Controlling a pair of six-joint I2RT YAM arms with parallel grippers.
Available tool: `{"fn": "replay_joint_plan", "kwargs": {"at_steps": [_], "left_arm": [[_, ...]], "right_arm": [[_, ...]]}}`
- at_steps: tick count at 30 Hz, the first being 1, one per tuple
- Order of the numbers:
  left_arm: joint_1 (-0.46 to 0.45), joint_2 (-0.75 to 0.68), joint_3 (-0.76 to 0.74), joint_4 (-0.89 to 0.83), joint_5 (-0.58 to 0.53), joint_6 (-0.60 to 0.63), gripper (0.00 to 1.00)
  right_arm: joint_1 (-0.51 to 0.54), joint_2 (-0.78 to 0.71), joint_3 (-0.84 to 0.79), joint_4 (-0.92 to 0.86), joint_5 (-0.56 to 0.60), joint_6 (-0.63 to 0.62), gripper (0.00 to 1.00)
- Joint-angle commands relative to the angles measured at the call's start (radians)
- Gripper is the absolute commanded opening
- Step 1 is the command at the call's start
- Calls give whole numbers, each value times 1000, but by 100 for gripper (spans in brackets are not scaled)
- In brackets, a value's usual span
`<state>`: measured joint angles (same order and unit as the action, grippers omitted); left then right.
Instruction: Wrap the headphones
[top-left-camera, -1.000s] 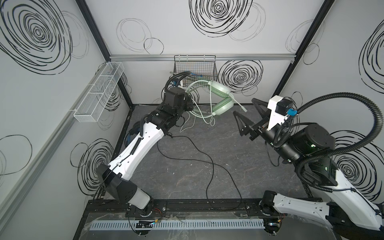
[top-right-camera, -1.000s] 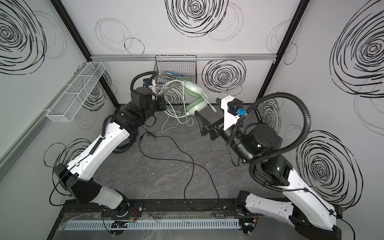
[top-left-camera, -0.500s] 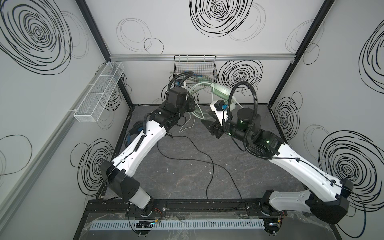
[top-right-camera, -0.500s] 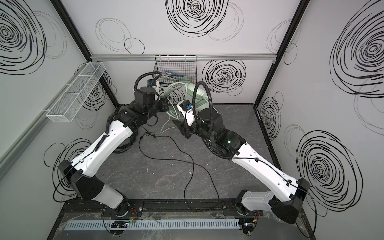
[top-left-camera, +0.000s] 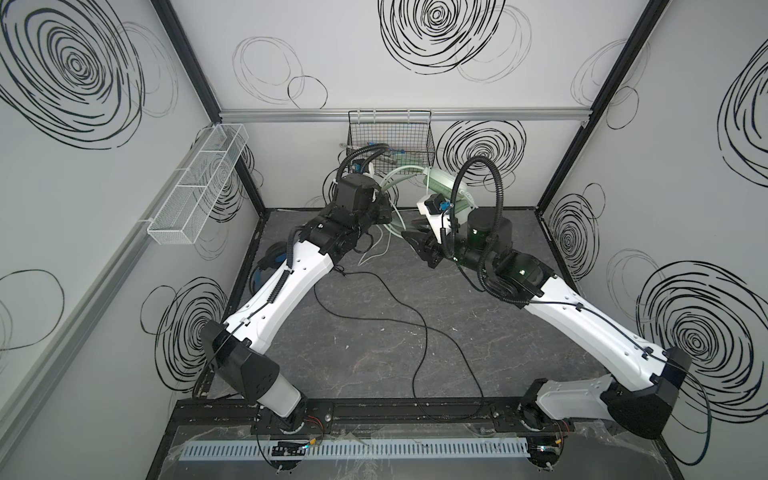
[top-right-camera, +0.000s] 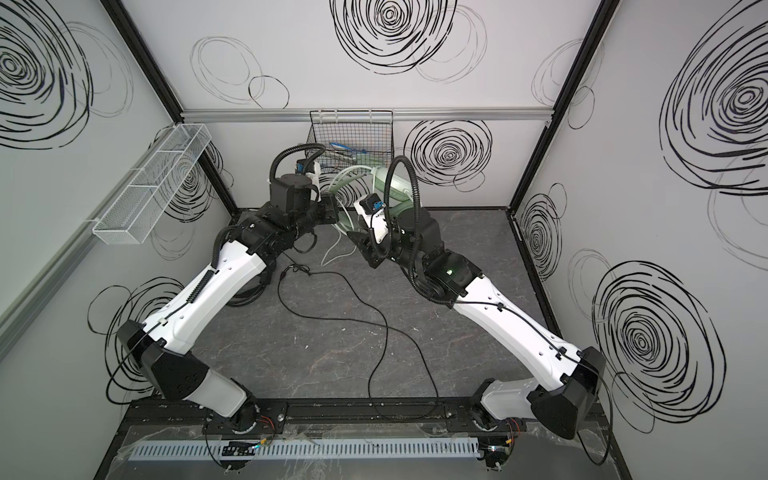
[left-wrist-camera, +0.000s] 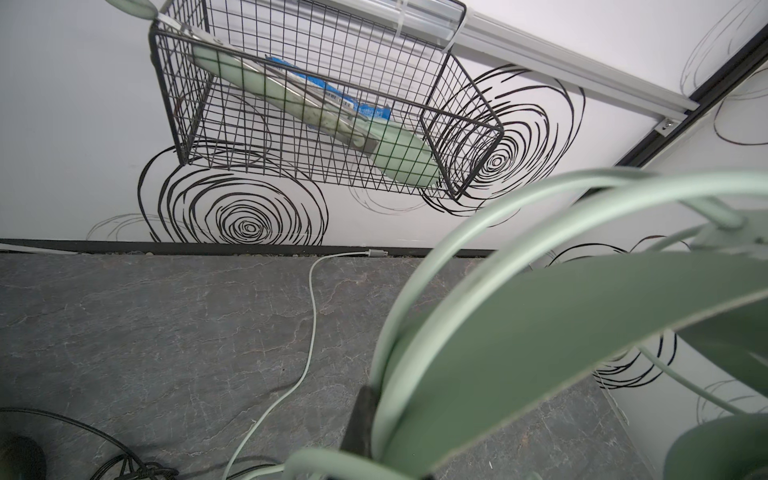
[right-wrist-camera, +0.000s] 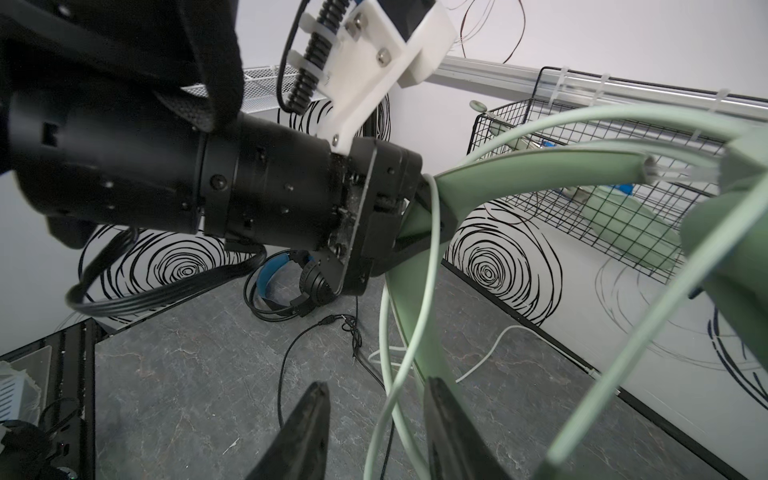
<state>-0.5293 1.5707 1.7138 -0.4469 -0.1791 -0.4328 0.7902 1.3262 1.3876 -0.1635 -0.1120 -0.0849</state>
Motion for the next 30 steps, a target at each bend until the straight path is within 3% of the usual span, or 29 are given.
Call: {"fn": "replay_joint_plan", "kwargs": {"at_steps": [1,30], "left_arm": [[-5,-15,8,122,21,-46,0],[-81,-82,-111,205,44,-55,0]], "right_arm": [[-21,14,14,60,-3,16,43],[-77,118,-14,131,-67,104,47]]}}
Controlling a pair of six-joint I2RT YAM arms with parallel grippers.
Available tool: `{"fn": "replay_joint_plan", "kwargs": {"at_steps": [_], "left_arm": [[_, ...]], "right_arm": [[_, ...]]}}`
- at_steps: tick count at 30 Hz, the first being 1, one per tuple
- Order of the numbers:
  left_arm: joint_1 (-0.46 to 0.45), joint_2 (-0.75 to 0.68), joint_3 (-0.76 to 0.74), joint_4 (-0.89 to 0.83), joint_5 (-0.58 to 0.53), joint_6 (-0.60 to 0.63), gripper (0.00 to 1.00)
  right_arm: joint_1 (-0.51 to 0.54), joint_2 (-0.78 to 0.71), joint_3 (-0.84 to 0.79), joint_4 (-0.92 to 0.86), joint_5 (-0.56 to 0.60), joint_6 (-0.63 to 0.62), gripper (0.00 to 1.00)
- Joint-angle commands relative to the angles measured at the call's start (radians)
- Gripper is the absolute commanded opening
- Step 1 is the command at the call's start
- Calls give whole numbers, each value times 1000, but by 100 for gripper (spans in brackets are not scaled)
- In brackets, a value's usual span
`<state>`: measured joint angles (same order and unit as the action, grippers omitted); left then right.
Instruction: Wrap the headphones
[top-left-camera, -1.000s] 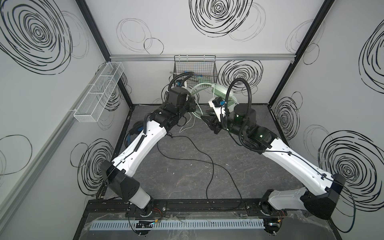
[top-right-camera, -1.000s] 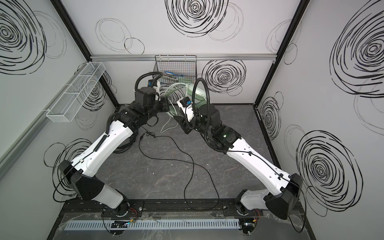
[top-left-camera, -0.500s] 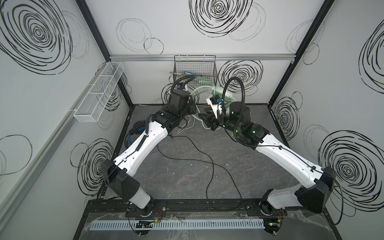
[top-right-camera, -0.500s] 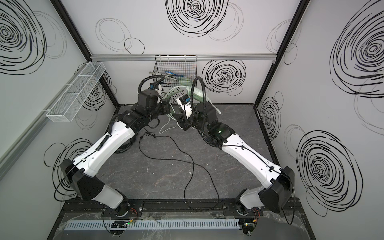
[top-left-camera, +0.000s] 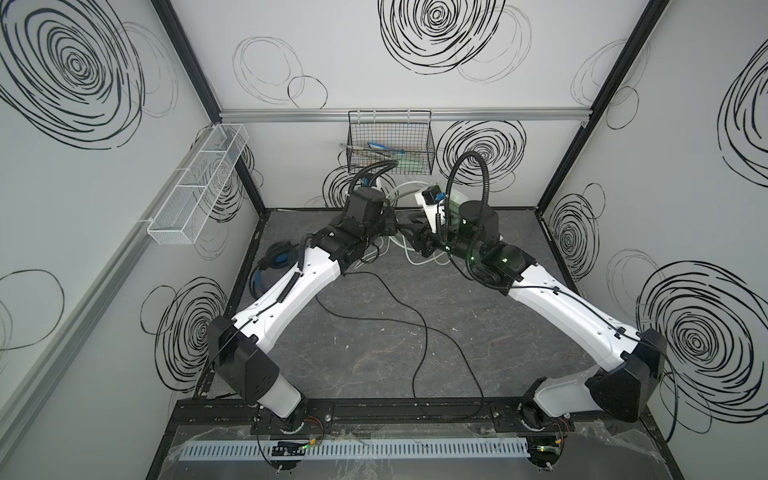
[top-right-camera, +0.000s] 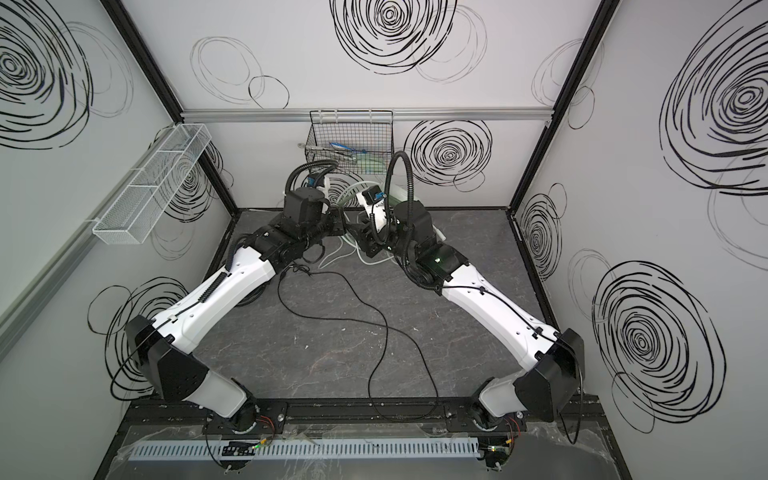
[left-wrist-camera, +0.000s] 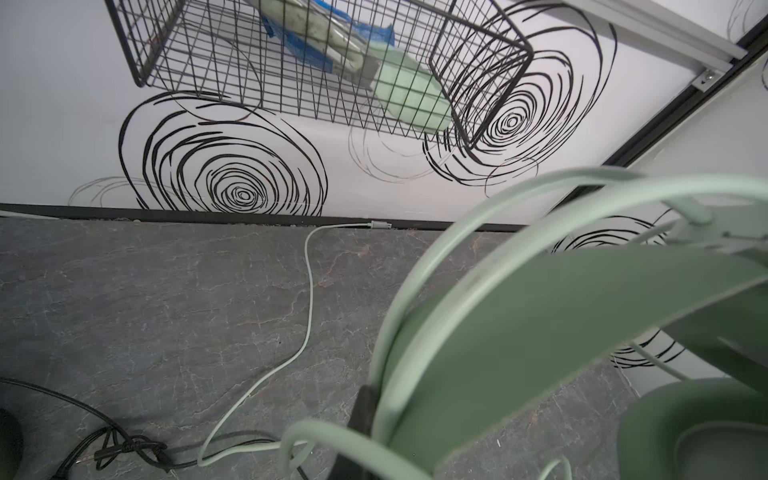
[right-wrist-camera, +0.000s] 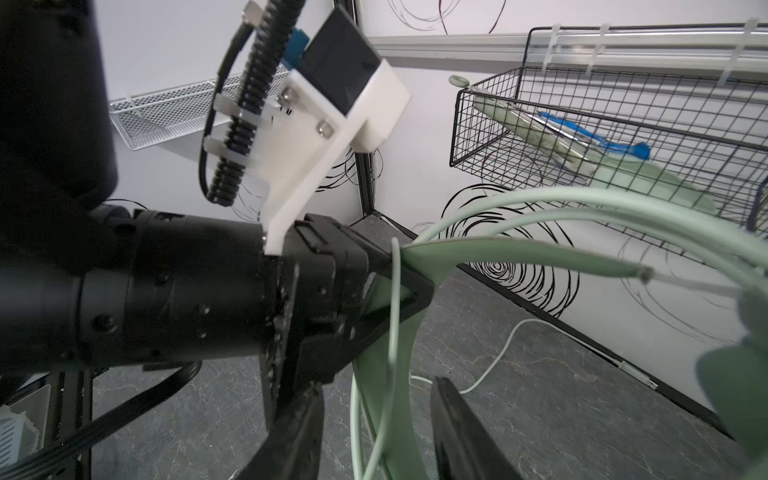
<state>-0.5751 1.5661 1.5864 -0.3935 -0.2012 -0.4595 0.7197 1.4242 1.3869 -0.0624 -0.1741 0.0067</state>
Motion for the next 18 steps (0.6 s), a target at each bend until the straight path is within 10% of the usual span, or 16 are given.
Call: {"fn": "replay_joint_plan", "kwargs": {"at_steps": [1,18], "left_arm": [[-39,-79,15,153,61,-26,0],[-65,-67,32,135,29,-6,0]], "right_arm": [[-6,21,-18,27,-2,13,46],[-8,-77,-119,-45,-11,32,47]]}}
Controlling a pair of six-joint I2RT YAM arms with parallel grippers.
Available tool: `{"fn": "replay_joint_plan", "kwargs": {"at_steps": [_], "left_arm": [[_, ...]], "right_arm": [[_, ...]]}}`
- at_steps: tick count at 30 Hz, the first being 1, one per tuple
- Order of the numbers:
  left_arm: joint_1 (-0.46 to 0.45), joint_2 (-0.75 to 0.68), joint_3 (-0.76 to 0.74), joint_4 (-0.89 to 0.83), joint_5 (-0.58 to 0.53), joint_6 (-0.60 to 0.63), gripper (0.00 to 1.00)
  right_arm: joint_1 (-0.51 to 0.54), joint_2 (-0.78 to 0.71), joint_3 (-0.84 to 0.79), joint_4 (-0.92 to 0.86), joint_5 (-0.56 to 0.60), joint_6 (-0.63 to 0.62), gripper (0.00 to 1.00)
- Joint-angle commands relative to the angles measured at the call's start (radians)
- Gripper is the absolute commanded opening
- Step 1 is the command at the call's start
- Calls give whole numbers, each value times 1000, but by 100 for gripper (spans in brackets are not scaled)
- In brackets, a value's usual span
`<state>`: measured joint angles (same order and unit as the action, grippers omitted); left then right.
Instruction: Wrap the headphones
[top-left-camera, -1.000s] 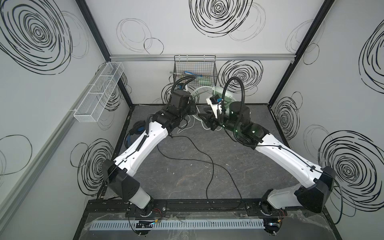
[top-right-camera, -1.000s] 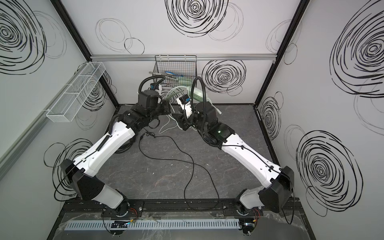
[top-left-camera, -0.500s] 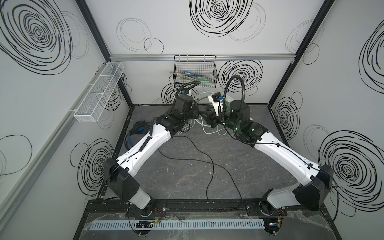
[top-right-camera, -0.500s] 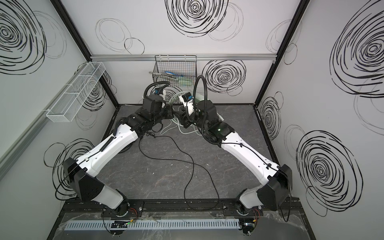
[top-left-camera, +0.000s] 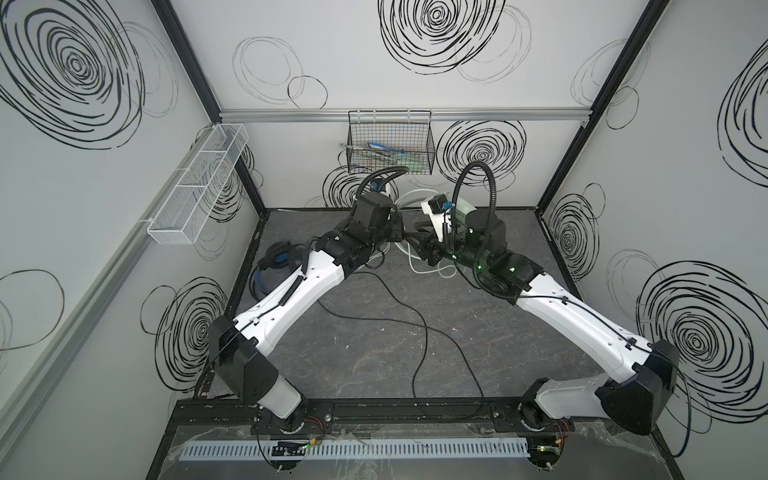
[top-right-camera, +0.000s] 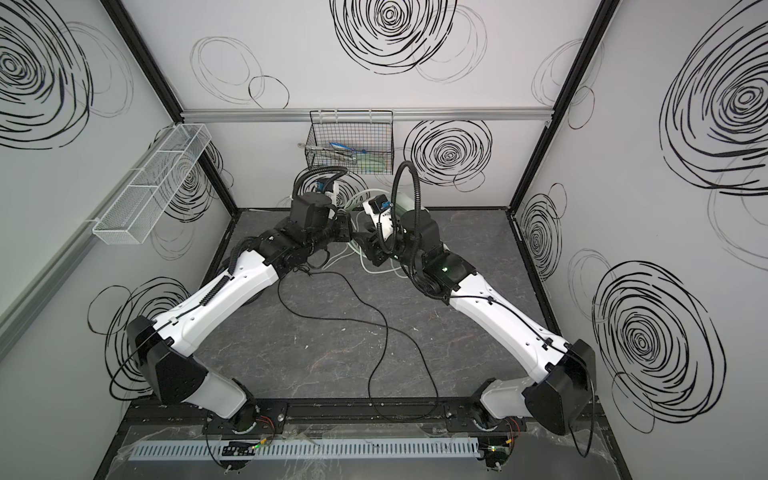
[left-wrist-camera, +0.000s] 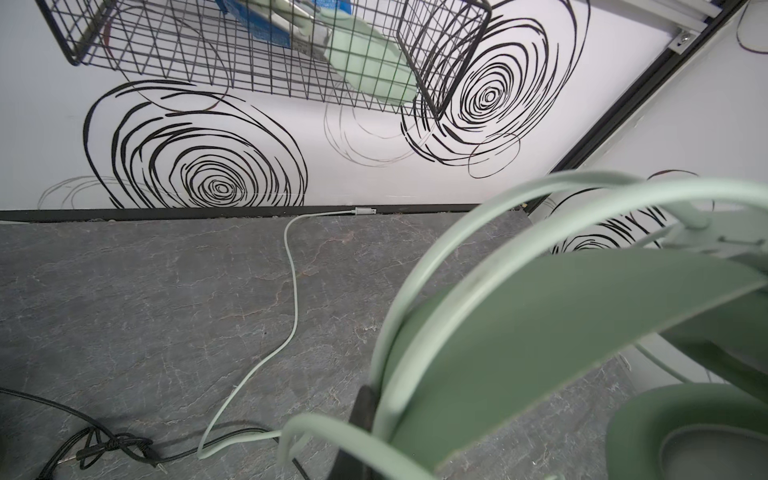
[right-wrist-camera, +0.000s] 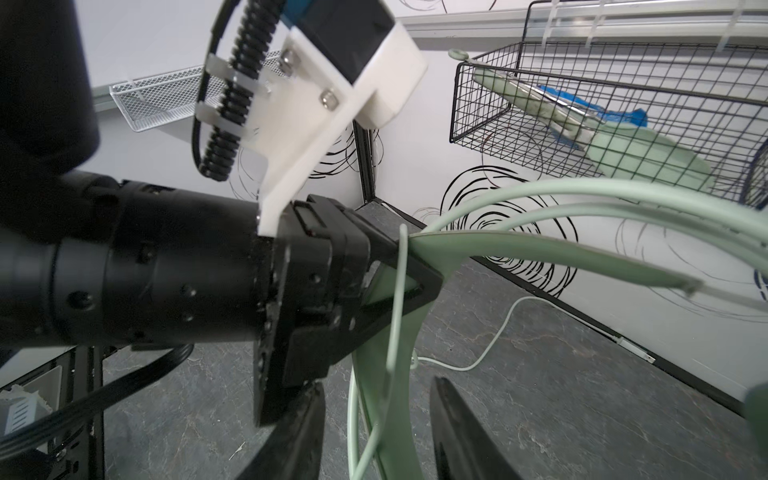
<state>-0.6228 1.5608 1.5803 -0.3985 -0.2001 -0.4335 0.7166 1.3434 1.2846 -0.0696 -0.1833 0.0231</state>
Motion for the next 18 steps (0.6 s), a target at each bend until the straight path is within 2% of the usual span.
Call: {"fn": "replay_joint_plan", "kwargs": {"at_steps": [1,13,18], "left_arm": [[-23,-58,41,137,22,-28,0],[-50,-65,43,133,-2,-15,0],[-58,-63,36,138,20,-26,0]], "right_arm": [[-5,13,-8,-46,1,15,47],[-9,57,7,-89,23,-17,46],[-13,80,20,-79,12,-15,42]]}}
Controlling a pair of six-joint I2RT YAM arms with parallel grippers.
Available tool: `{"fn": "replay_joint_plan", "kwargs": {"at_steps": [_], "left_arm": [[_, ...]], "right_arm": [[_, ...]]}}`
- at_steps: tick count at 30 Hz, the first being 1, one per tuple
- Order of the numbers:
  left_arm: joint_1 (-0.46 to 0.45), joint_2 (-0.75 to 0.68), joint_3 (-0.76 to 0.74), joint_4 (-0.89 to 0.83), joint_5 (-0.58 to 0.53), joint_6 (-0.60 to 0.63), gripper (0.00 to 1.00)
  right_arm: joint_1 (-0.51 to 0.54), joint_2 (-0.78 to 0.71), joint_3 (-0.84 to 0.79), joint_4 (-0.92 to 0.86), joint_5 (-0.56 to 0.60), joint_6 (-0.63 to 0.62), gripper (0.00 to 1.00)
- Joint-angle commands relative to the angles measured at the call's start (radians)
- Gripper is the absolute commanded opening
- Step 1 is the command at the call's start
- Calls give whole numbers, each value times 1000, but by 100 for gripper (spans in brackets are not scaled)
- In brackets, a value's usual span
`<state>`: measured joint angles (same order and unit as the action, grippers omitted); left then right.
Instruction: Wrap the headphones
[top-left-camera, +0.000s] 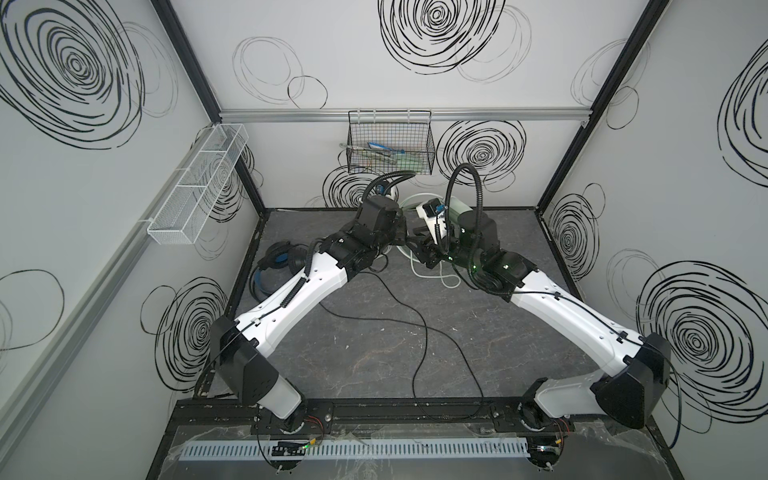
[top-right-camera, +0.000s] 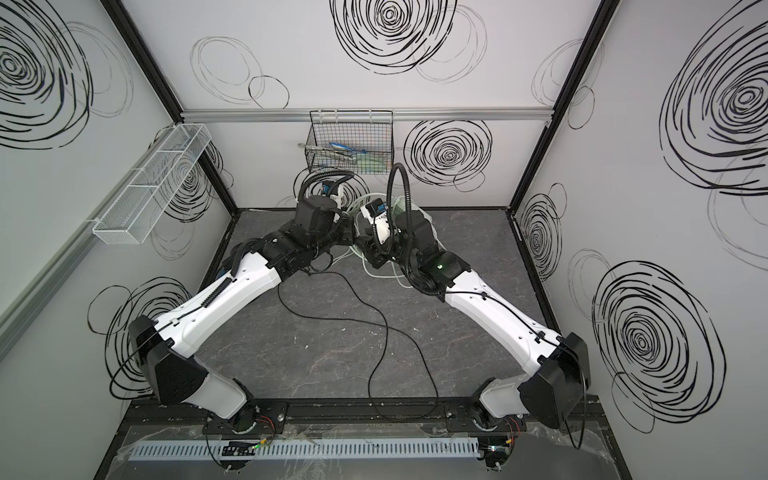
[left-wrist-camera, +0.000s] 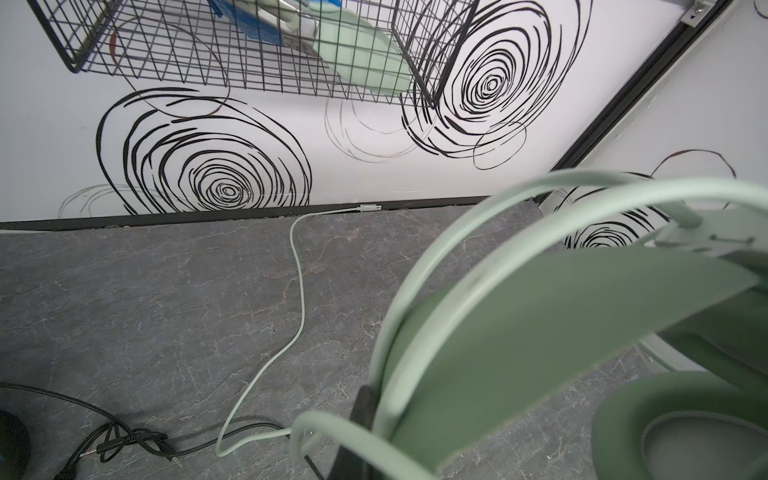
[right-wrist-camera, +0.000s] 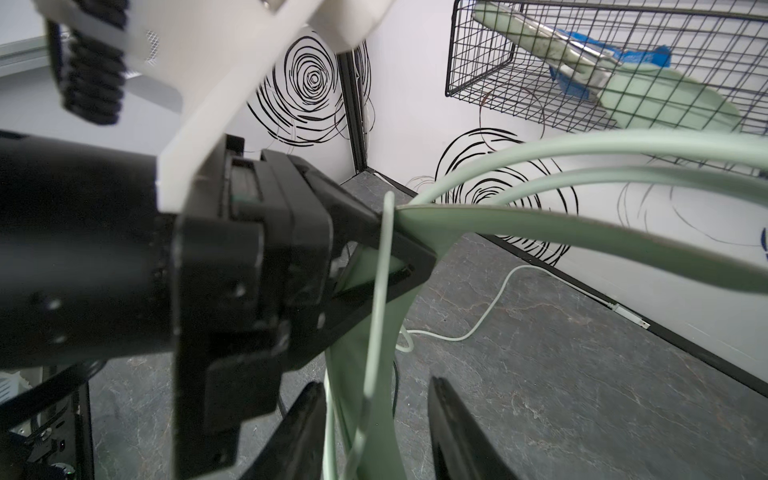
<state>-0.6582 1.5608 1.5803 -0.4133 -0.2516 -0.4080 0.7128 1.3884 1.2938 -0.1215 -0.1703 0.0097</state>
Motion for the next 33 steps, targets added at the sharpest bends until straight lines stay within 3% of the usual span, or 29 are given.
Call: {"fn": "replay_joint_plan", "kwargs": {"at_steps": [1,7,18,26,33], "left_arm": [[-28,-68,29,158,72,-52,0],[-50,-80,-1,168,71,-61,0],[-9,-90,-35,151,70,-71,0],[89,-117,-94,151,78,-91,0],[147,-89,-100,165,86,-125,0]], "right_arm": [[-9,44,18,-28,-4,-1,40],[-9,63,25,-34,4,-3,34],[-9,27,44,-54,42,-8,0],[-4,-75,21,-7,49,-29,0],[36,-200,-53,155,-101,-31,0]]}}
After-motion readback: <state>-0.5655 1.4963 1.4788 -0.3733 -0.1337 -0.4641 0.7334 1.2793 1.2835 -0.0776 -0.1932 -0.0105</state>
